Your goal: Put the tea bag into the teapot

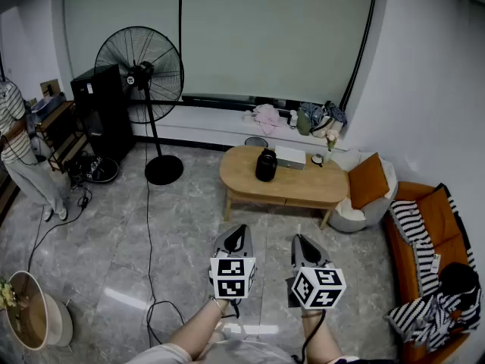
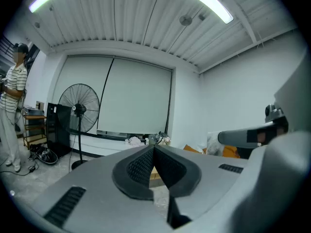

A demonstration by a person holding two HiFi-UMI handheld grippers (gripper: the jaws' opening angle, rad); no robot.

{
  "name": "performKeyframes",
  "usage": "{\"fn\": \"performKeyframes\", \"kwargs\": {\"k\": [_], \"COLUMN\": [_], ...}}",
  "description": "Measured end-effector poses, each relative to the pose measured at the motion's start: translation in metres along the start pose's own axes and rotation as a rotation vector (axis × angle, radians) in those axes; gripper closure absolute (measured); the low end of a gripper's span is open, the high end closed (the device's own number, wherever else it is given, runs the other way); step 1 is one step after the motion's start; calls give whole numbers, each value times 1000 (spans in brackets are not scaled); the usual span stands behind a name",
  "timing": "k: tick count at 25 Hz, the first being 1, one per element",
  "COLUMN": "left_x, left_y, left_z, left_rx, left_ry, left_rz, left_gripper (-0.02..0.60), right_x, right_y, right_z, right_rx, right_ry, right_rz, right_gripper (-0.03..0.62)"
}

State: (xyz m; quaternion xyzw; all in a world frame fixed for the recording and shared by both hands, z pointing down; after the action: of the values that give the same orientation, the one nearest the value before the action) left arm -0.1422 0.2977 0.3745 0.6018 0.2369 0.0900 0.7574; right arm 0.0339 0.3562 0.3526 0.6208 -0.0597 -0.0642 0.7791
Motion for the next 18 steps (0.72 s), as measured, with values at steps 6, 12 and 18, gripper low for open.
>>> {"fn": "performKeyframes", "kwargs": {"k": [6, 12, 18], "left_x": [3, 11, 28], "left_y": [5, 9, 17], "left_z": [1, 10, 29], "left_rx": [-10, -13, -24], "left_ry": [-10, -21, -46], "left_rz": [3, 5, -5], "left_gripper": [575, 575, 575], "right_x": [5, 18, 44], "right_y": [0, 3, 7], "right_z": [0, 2, 4], "right_rx": [8, 22, 4], "right_ry": [4, -17, -32], "right_rz": [-12, 31, 30], "right_gripper": [560, 560, 560]}}
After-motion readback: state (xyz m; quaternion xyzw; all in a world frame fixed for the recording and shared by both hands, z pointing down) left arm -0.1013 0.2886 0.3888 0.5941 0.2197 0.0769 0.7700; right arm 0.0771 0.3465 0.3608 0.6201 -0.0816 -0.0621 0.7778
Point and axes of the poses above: the fingertips, and each gripper's own axes: z forward along the fingers, x to its right, y out of its underside, the point moved 7 cm from there along -z, backward along the fingers, and after that the axes turned 8 degrees about -z, right-handed, at the moved point
